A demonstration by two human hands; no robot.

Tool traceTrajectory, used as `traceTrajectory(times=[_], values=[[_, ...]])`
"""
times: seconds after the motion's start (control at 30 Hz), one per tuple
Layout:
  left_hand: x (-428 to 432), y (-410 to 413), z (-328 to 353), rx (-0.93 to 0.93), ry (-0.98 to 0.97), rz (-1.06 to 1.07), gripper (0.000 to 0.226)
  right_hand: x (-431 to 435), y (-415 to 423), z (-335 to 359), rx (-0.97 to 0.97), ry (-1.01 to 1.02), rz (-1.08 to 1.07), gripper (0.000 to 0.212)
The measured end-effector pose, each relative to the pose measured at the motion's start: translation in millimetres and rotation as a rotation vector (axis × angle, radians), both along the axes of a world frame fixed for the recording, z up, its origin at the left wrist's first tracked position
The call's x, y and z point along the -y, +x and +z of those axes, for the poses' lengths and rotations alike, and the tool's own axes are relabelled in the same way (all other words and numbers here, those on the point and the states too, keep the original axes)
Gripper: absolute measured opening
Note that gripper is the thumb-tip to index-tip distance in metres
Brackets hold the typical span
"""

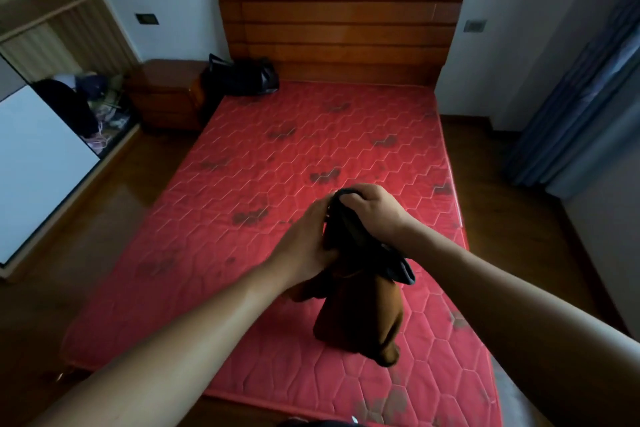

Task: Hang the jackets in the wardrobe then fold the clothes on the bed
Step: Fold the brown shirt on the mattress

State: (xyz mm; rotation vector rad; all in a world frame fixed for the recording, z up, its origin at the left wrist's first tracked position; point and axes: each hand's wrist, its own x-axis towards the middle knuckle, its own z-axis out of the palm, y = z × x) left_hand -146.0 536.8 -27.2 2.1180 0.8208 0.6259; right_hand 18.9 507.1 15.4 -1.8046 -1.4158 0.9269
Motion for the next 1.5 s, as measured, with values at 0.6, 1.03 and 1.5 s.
traceTrajectory(times=[0.6,1.03,1.5], values=[[-9,34,6,-0.075,0.035,0.250,0.050,62,30,-42,-0.155,-0.140,-0.027,0.051],[-37,21,85,-0.006,0.122,0.309,0.032,43,-88,-100,-0.291,0.084,-0.446,0.079],[-107,-63,95,-0.360,0.380,0.256,0.022,-19,62,-39,0.025,0.301,-0.548,0.007]])
